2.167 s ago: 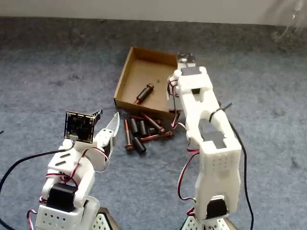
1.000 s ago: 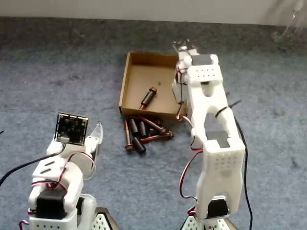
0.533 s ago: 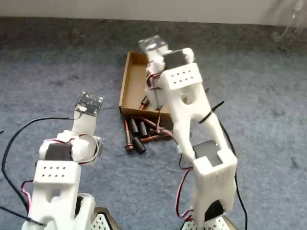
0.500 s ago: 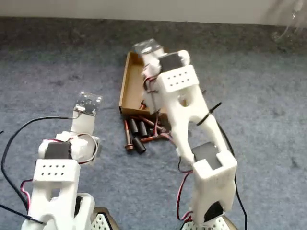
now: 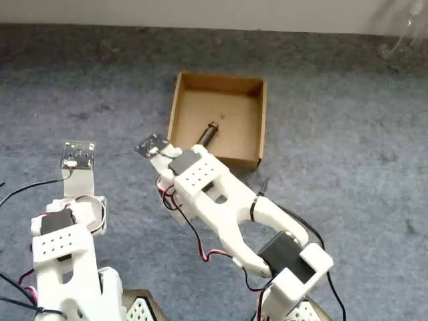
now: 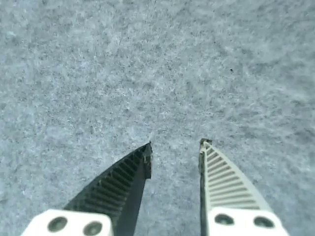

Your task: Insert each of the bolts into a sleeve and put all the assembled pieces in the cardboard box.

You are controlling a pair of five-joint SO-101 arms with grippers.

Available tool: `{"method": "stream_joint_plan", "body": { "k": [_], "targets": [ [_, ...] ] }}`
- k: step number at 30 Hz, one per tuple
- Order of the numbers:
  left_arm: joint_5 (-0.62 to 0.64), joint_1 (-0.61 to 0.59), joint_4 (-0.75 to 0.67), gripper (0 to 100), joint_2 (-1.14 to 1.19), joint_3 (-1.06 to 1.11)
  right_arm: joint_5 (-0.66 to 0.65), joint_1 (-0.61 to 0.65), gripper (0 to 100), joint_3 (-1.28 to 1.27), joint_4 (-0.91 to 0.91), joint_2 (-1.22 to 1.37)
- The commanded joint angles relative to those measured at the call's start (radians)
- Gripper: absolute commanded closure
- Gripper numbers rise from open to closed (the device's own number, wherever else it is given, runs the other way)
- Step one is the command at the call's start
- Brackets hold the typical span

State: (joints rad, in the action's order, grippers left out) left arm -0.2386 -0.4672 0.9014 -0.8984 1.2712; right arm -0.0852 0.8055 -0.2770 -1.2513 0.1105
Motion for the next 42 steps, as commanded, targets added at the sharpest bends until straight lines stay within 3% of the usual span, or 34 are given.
{"method": "stream_joint_plan", "body": {
  "k": [1,9,22,29,34,42],
  "targets": [
    [-0.009,-0.01,-0.031,85,0.004,-0.004,0.009,0.007,81.4,-0.005,0.085,-0.024],
    [-0.009,-0.007,-0.031,85,0.004,0.002,0.009,0.007,81.4,-0.007,0.194,-0.018],
    [-0.009,-0.007,-0.032,85,0.004,0.004,0.009,-0.039,81.9,-0.03,0.222,0.096],
    [-0.009,-0.007,-0.032,85,0.004,0.004,0.034,-0.041,94.2,-0.036,0.219,0.099],
    [-0.009,-0.007,-0.032,85,0.004,0.004,0.08,-0.042,98.8,-0.025,0.09,0.096],
    [-0.009,-0.007,-0.032,85,0.007,0.004,0.086,-0.056,99.1,0.024,0.071,0.021]
  ]
}}
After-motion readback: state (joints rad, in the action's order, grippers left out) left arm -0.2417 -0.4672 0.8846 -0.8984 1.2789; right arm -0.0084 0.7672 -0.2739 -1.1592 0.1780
